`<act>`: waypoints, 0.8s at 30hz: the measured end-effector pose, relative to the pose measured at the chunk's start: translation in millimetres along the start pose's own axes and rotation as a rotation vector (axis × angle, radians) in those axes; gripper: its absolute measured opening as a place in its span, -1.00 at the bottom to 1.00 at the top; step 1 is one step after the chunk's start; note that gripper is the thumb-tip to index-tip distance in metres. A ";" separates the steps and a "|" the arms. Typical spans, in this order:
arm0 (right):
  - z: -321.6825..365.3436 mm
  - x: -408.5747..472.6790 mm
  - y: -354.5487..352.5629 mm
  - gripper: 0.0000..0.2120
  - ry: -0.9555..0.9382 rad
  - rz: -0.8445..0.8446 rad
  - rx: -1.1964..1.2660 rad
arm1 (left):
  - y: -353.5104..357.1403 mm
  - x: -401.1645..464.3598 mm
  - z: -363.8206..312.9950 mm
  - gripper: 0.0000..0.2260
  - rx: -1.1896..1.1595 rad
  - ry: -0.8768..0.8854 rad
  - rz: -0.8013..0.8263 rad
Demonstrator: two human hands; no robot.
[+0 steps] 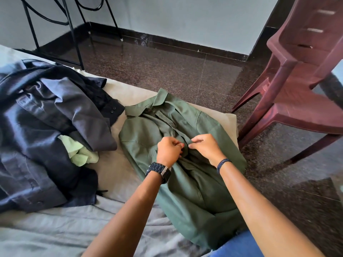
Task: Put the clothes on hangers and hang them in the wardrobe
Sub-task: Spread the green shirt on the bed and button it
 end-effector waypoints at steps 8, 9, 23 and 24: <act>-5.3 -17.1 -3.5 -0.85 -0.143 -0.005 0.148 | 20.3 -17.2 1.3 -0.80 -0.614 -0.200 0.056; -7.2 -17.6 -2.9 -0.85 -0.167 -0.021 0.123 | 23.4 -17.6 2.7 -0.80 -0.614 -0.198 0.051; -11.8 -29.7 5.0 -0.89 -0.349 -0.109 0.071 | 30.1 -21.1 7.0 -0.84 -0.689 -0.225 -0.003; -10.4 -30.4 5.6 -0.92 -0.389 -0.112 0.021 | 30.9 -20.9 7.8 -0.85 -0.685 -0.225 -0.006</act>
Point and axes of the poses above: each hand's wrist, its own x-axis towards the middle knuckle, its own y-axis out of the palm, z = x × y, the point moved 1 cm from there along x, towards the middle knuckle
